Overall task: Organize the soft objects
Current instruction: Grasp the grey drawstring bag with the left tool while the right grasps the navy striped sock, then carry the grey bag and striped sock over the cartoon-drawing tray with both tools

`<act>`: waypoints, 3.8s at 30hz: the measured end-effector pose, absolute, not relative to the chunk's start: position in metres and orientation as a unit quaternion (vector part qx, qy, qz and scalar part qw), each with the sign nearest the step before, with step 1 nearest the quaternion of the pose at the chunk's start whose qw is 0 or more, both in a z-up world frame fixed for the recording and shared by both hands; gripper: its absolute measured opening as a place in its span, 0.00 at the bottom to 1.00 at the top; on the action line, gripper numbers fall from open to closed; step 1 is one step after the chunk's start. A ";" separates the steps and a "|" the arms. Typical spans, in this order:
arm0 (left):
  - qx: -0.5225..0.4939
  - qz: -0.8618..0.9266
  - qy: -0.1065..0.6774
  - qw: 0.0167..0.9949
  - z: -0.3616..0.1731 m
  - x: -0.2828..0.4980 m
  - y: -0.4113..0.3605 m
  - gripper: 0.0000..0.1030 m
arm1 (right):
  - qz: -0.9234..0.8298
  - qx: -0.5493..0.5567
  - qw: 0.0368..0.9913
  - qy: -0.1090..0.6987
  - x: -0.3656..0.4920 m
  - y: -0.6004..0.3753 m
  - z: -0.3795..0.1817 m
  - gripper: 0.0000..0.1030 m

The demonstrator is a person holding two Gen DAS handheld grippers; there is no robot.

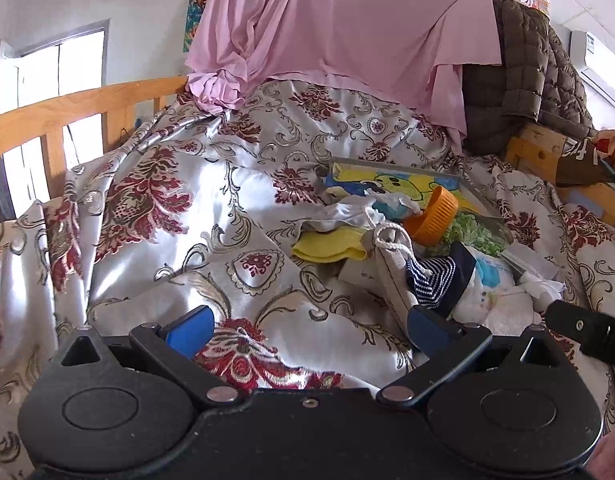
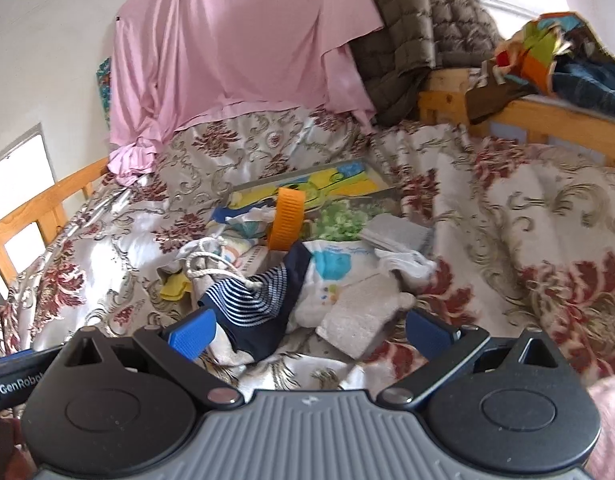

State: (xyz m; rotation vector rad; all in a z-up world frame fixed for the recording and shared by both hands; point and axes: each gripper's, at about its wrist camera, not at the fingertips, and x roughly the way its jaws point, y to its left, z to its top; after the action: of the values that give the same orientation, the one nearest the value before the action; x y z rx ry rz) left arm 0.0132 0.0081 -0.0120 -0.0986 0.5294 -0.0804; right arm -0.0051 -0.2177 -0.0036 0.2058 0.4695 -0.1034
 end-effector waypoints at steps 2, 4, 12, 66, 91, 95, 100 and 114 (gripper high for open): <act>-0.049 -0.046 0.259 0.963 -0.013 0.020 0.008 0.99 | -0.039 0.086 0.967 0.237 0.009 -0.219 -0.003 1.00; -0.049 -0.061 0.261 0.962 -0.013 0.029 0.005 0.99 | -0.028 0.078 0.966 0.245 0.025 -0.222 -0.005 1.00; -0.019 -0.135 0.277 0.951 -0.023 0.071 -0.011 0.99 | 0.028 -0.013 0.965 0.259 0.084 -0.232 -0.015 1.00; -0.177 -0.137 0.420 0.879 -0.048 0.186 -0.015 0.18 | 0.031 -0.257 0.950 0.174 0.119 -0.209 -0.041 0.06; -0.078 -0.152 0.399 0.901 -0.061 0.174 -0.062 0.34 | 0.072 -0.189 0.946 0.253 0.137 -0.207 -0.061 0.63; -0.086 -0.153 0.409 0.895 -0.065 0.178 -0.063 0.31 | 0.066 -0.223 0.939 0.252 0.138 -0.198 -0.070 0.60; -0.087 -0.148 0.415 0.894 -0.062 0.177 -0.062 0.22 | 0.068 -0.236 0.937 0.250 0.135 -0.194 -0.071 0.26; -0.085 -0.181 0.341 0.919 -0.004 0.158 -0.067 0.16 | 0.030 -0.142 0.981 0.130 0.114 -0.230 -0.018 0.07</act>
State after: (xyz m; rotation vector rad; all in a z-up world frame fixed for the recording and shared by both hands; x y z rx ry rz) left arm 0.1579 -0.0673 -0.0037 -0.1750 0.7004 -0.3722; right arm 0.1137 -0.2300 -0.0176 -0.2861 0.2619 0.0606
